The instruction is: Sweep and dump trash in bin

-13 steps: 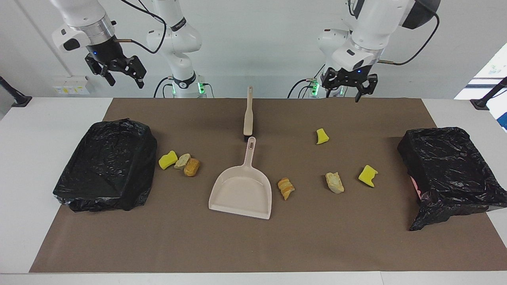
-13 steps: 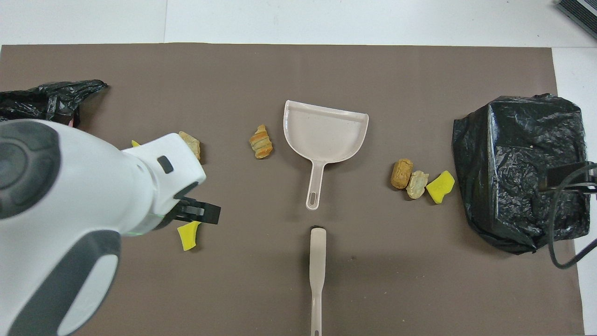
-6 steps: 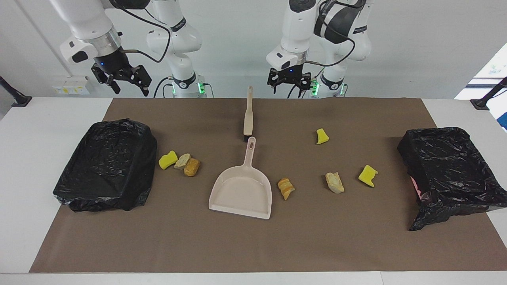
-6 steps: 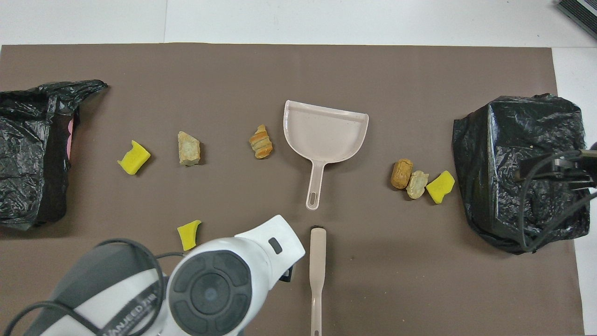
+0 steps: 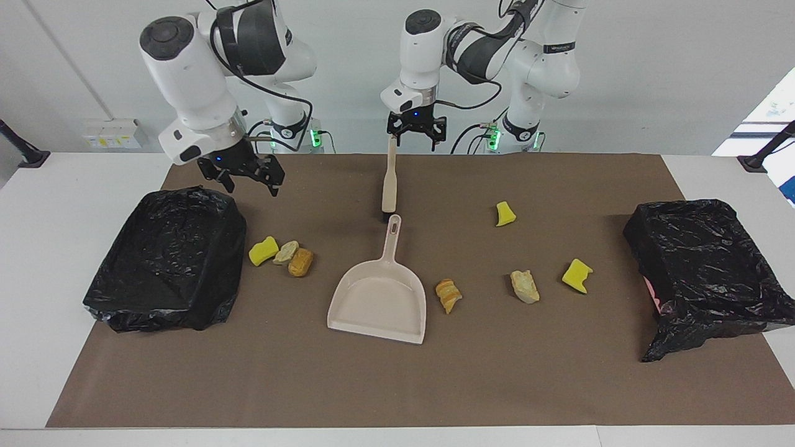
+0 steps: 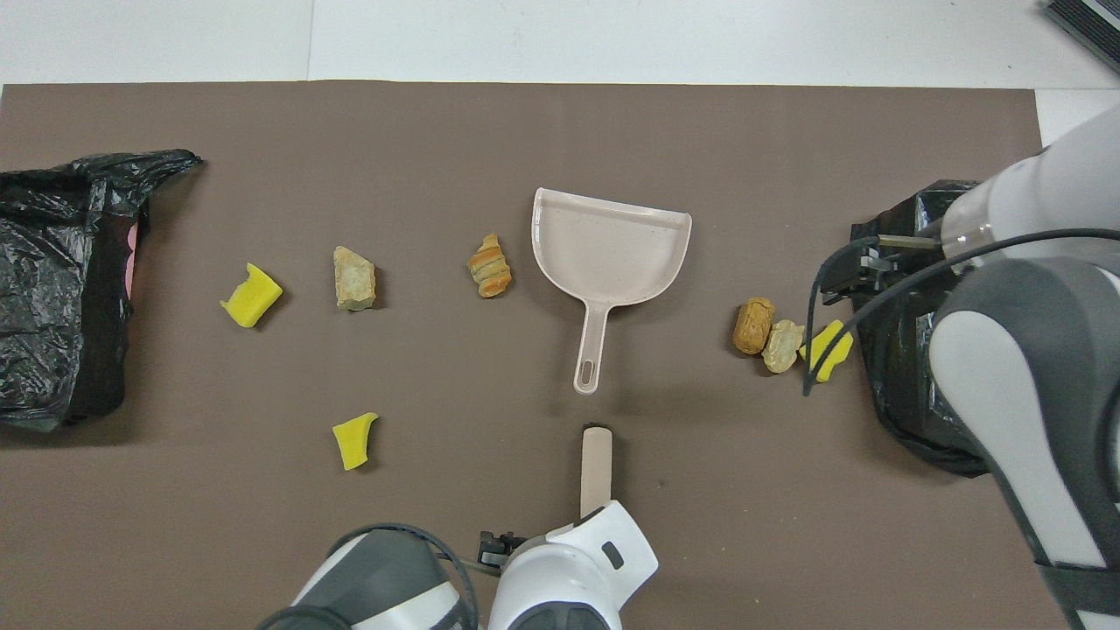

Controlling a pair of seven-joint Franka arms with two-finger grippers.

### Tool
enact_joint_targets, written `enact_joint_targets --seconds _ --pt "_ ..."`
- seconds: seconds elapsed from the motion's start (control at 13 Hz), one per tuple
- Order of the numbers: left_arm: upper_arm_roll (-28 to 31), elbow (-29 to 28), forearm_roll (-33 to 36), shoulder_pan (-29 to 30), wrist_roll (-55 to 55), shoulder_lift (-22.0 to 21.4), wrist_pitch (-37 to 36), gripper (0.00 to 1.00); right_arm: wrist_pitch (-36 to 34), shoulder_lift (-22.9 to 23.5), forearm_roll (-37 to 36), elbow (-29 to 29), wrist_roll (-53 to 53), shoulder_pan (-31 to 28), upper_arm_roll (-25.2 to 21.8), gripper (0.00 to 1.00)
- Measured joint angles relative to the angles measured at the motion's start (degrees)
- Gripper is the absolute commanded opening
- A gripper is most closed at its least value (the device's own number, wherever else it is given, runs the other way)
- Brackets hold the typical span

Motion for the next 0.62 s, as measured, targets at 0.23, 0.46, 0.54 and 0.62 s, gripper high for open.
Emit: enact_joint_targets --seconds 0.23,0.46,0.54,0.62 --pt "-0.1 -2.5 0.0 -3.6 -3.4 2.7 5.1 1.0 5.0 5.3 3.0 0.1 4.9 3.3 0.0 1.0" --pt "-0.1 -2.7 0.0 -5.8 -5.9 4.6 7.3 1.0 9.1 9.7 6.2 0.2 13.3 9.8 0.2 1.0" --pt "0.0 -2.7 0.0 -6.0 -6.2 4.8 7.4 1.0 9.9 10.6 7.2 0.2 14.6 11.1 0.3 1.0" --pt "0.0 -2.7 0.0 -6.2 -6.2 5.2 7.4 1.0 10.2 11.4 8.0 0.2 15.4 11.6 0.3 1.0"
